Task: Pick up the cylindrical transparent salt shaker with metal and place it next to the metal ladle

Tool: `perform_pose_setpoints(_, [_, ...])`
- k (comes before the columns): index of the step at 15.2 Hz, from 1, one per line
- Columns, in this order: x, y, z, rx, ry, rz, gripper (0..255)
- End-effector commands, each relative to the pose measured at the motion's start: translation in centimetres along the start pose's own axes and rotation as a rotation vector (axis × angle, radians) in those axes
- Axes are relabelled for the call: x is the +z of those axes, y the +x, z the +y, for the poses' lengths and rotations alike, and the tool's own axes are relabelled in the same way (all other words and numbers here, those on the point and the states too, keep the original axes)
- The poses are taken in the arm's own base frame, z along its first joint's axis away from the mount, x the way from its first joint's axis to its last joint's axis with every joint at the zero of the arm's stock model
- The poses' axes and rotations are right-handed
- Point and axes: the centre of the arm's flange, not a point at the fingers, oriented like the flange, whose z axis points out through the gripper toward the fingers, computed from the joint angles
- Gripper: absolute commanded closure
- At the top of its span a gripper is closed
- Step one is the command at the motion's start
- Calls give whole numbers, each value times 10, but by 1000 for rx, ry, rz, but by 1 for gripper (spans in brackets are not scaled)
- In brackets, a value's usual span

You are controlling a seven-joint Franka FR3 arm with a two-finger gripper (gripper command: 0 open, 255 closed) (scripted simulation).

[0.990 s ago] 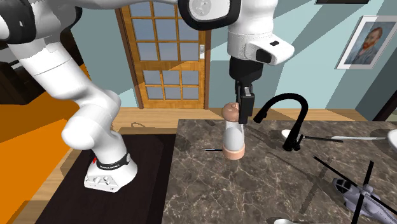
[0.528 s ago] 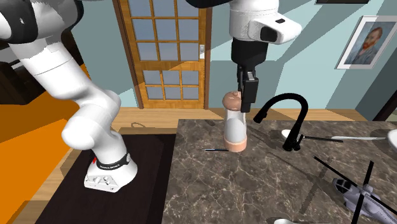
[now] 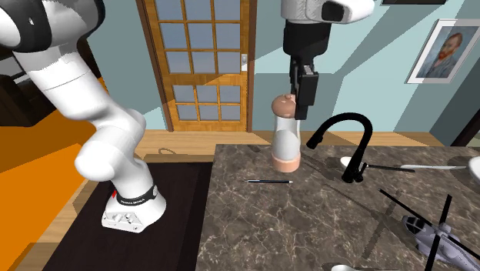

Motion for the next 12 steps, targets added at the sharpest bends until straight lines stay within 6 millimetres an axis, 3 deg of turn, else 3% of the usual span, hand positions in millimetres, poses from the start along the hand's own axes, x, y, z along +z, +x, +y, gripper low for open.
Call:
perform_pose_setpoints(1, [7,9,-16,0,0,0,255])
perform_pose_setpoints(12, [62,78,-131,0,0,0,255])
